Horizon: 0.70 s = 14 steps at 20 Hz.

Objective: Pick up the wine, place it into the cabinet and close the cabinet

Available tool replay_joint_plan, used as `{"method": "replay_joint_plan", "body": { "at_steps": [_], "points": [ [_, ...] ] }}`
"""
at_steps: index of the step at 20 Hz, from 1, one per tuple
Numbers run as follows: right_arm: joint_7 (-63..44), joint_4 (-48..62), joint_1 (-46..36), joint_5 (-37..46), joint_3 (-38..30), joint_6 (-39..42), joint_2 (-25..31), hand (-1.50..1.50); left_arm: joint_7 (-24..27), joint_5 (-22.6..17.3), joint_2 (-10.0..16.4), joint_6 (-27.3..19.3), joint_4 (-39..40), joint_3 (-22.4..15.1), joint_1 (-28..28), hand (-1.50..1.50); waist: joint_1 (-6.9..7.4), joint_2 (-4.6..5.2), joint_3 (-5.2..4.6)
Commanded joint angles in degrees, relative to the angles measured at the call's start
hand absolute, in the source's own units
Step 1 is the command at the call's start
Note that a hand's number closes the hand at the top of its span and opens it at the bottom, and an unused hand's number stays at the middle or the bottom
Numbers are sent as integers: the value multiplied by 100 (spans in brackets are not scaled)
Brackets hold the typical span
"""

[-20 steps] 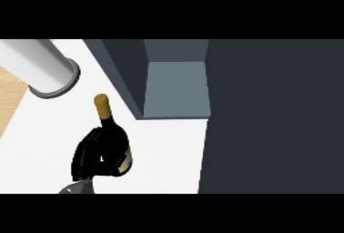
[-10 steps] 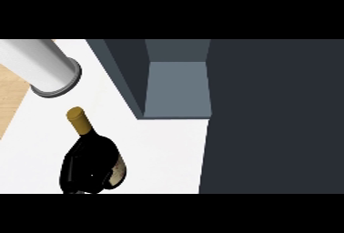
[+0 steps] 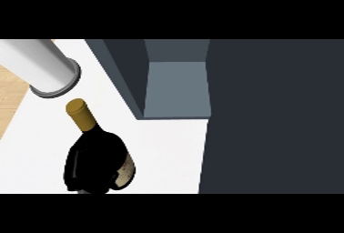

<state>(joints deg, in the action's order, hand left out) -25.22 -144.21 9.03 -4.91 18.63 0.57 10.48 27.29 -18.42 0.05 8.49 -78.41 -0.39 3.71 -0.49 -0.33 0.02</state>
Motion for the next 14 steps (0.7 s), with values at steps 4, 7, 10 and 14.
{"method": "replay_joint_plan", "body": {
  "at_steps": [4, 7, 10, 14],
  "points": [
    [-466, -1195, 259, -219, 42, -77, 23, -150, -923, 32, -5, -1207, -1488, -1083, 49, 150, 5, -6, 1],
    [-522, -1165, 199, -679, -413, 19, 114, -150, -1201, 114, -5, -1696, -1299, -1125, -637, 150, -22, 17, 1],
    [-654, -1217, 161, -787, -516, 32, 160, -150, -1795, 90, -5, -2455, -1821, -1651, -841, 150, -34, 8, 4],
    [-488, -1127, 246, -758, -489, 166, 133, -150, -1893, -38, -5, -3296, -1498, -2027, -1457, 150, -69, 16, 3]
  ]
}}
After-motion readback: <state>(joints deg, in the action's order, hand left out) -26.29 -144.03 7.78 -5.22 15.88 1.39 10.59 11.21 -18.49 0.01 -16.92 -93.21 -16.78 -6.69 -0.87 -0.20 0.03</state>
